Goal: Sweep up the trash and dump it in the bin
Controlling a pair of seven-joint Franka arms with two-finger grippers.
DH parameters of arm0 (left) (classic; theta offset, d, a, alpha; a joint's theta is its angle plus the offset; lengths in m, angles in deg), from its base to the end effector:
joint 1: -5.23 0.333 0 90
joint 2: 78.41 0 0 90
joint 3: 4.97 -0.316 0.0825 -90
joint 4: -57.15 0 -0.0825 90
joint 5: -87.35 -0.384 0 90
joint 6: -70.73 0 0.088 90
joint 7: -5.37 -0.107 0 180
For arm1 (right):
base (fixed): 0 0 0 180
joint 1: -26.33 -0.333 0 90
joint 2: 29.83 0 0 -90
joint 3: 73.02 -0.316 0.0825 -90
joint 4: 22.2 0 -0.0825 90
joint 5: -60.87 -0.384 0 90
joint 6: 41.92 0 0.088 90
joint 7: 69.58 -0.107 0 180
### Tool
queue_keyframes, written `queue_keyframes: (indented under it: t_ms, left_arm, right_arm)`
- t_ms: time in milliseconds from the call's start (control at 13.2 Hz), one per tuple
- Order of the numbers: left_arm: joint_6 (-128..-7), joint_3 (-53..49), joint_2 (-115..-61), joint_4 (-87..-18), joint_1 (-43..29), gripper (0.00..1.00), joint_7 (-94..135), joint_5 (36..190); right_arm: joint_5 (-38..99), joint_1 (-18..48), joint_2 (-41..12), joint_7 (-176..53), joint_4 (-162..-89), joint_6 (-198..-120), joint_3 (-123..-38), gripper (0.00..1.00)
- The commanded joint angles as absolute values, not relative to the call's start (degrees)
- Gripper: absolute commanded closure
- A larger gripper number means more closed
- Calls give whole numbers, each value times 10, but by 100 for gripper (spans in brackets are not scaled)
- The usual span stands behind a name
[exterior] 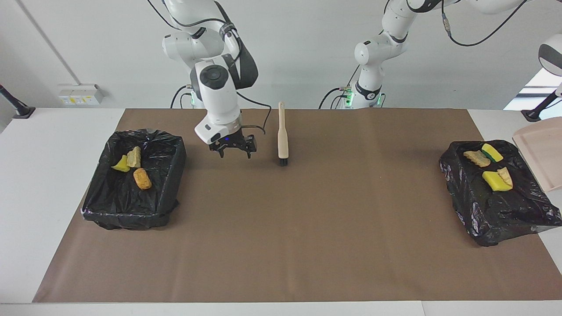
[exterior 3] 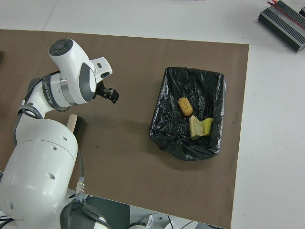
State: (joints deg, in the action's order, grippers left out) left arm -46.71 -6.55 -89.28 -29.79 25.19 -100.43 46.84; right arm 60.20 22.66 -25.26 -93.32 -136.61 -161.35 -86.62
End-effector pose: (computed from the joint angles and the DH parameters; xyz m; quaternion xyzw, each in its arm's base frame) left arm 0.5949 0.2710 0.5993 -0.6142 0.6977 0.2270 0.2906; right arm 0.5466 0.1684 0.4225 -0.9981 0.0597 0.0004 0.0153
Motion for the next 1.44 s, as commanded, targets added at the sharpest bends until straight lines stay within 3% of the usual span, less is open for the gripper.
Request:
queue_keyframes:
  t_ms: [0, 227, 680, 1361]
  left_arm:
    - [-398, -69, -890, -253, 198, 100, -977, 513]
    - [-359, -69, -889, -253, 125, 100, -867, 555]
    - [-298, -66, -898, -281, -19, 100, -597, 657]
    - [-355, -62, -998, -273, -200, 100, -35, 819]
  right_arm:
    - [614, 258, -253, -927, -1345, -1603, -871, 0]
    - [615, 290, -265, -921, -1315, -1587, -865, 0]
    - [626, 342, -289, -857, -1159, -1352, -863, 0]
    - [615, 387, -325, -806, -1160, -1330, -864, 0]
